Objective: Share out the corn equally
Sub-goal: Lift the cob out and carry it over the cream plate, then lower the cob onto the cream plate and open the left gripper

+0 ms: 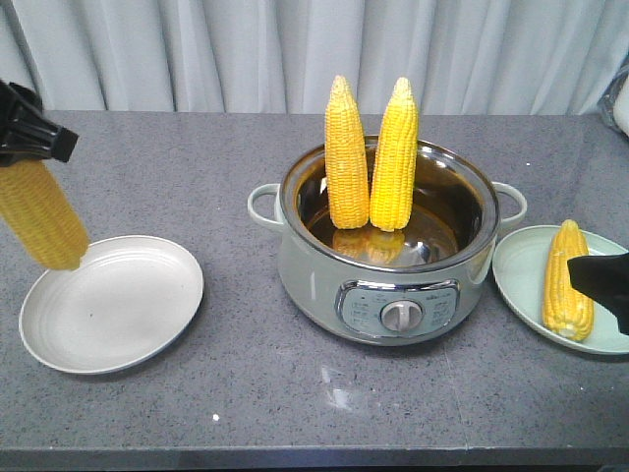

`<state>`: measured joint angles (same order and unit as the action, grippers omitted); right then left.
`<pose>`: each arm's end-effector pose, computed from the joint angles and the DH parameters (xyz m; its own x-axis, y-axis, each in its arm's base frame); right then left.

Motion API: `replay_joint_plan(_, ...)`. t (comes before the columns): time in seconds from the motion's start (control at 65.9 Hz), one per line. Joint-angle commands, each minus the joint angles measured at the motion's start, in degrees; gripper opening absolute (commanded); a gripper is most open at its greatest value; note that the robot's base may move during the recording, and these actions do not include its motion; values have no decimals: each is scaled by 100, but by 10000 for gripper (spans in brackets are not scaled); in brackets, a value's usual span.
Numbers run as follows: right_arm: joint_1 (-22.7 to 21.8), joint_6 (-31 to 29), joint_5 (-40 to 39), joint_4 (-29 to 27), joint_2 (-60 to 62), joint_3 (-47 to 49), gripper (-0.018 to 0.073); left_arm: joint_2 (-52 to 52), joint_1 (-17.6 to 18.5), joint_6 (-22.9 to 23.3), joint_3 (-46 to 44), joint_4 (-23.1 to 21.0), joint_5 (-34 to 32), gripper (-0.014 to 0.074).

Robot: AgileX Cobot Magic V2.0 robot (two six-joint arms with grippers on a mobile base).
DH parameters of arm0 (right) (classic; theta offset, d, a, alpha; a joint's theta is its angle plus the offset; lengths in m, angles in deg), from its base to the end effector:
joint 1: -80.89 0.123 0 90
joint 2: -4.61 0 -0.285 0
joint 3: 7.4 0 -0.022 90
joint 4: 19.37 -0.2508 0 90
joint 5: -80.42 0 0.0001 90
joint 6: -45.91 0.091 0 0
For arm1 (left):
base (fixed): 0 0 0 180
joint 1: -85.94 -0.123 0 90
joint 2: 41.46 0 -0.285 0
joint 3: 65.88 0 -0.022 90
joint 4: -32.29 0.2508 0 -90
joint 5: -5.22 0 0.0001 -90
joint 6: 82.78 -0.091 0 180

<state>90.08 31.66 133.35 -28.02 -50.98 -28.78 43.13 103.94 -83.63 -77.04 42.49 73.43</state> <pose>0.1442 0.0344 0.3785 -0.5821 -0.2517 -0.7732 -0.3453 0.9374 -0.0452 0.2550 -0.0671 0.4292 -0.7231 0.3194 -0.6124 0.2669 0.9470 0.1788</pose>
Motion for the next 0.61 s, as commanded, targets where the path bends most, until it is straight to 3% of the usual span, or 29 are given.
replay_joint_plan(0.0, 4, -56, -316, -32, 36, 137, 580, -55, -79, 85, -171, 103, -38, 236)
replay_joint_plan(0.152, 4, -56, -316, -32, 36, 137, 580, 92, -229, 85, -171, 108, 348, 242)
replay_joint_plan(0.591, 4, -56, -310, -32, 36, 137, 580, 447, -278, 85, -71, -132, 358, 245)
